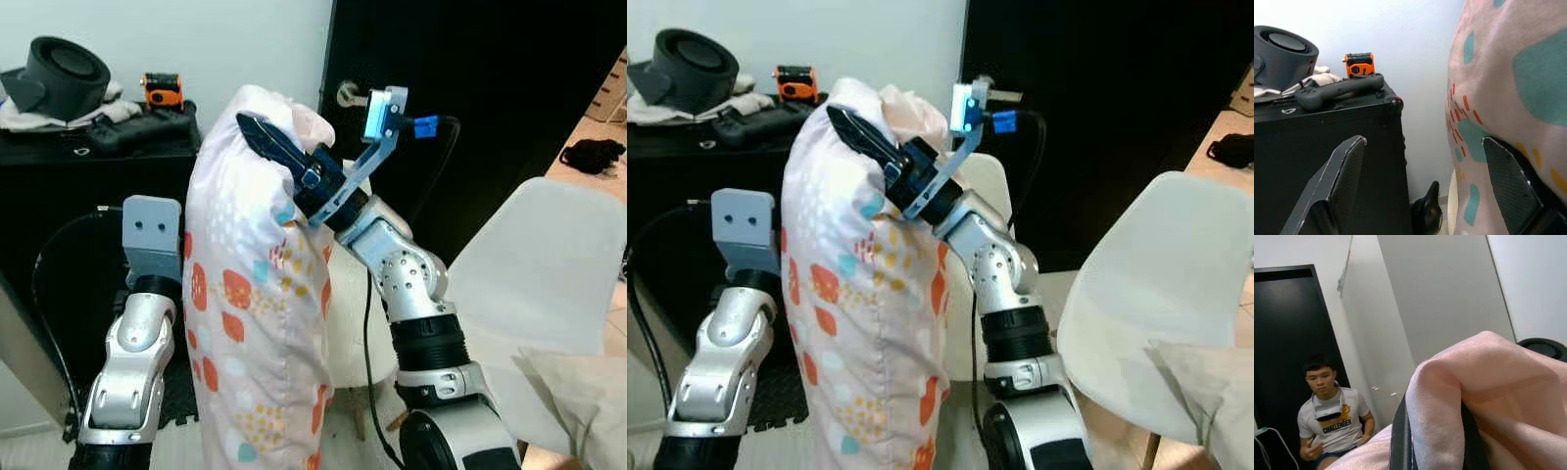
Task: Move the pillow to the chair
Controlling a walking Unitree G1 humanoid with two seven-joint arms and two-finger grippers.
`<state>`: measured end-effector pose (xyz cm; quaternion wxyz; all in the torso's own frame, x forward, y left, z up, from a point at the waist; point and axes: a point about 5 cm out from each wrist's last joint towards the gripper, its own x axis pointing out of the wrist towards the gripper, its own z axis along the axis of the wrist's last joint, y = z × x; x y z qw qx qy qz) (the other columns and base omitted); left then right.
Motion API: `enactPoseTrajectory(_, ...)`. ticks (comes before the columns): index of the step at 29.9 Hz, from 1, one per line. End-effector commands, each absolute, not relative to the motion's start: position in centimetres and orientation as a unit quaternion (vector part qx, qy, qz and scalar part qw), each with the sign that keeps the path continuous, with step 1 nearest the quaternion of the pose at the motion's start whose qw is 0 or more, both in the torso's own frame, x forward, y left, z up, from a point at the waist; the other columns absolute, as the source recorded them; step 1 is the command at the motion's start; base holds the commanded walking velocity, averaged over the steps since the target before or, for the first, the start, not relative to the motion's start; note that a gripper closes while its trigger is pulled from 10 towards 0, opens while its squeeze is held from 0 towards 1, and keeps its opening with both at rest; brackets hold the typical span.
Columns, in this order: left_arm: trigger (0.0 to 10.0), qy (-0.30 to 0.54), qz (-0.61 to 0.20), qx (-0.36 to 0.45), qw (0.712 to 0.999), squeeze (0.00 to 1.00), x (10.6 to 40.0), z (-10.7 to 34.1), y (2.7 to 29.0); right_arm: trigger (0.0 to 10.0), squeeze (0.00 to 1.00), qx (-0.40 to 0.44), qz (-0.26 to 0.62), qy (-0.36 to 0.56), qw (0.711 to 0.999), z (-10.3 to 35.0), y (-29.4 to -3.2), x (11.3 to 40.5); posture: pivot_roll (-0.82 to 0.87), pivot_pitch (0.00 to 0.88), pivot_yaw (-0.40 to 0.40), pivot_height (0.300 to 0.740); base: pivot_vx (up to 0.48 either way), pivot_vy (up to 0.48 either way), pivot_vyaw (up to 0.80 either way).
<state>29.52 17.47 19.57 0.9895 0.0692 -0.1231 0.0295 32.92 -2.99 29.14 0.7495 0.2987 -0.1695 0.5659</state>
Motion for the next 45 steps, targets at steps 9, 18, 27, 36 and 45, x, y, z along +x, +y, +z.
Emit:
enactPoseTrajectory(9, 10.0, -0.128, 0.008, 0.079, 0.989, 0.0, 29.6, 19.9, 16.8, 10.0, 0.0, 0.313, 0.547, -0.192, 0.752, 30.4, -3.3, 33.4, 0.03, 0.0, -0.099, 0.74, 0.48, 0.0, 0.0)
enactPoseTrajectory(18, 10.0, -0.129, 0.01, 0.082, 0.988, 0.0, 29.6, 19.9, 16.8, 10.0, 0.0, 0.313, 0.551, -0.195, 0.748, 30.6, -3.3, 33.2, 0.03, 0.0, -0.099, 0.74, 0.48, 0.0, 0.0)
enactPoseTrajectory(27, 10.0, -0.122, 0.02, 0.078, 0.989, 0.0, 29.7, 19.7, 16.9, 10.0, 0.0, 0.315, 0.551, -0.196, 0.747, 30.8, -3.4, 33.2, 0.03, 0.0, -0.098, 0.74, 0.201, 0.0, 0.0)
enactPoseTrajectory(36, 10.0, -0.121, 0.018, 0.088, 0.989, 0.0, 29.7, 19.8, 16.8, 10.0, 0.0, 0.314, 0.54, -0.172, 0.762, 30.5, -3.8, 33.9, 0.03, 0.0, -0.099, 0.74, 0.0, 0.0, 0.0)
enactPoseTrajectory(45, 10.0, -0.118, 0.02, 0.096, 0.988, 0.0, 29.7, 19.7, 16.8, 10.0, 0.0, 0.233, 0.523, -0.059, 0.818, 27.3, -2.5, 34.9, 0.03, 0.0, -0.101, 0.735, 0.0, 0.0, 0.0)
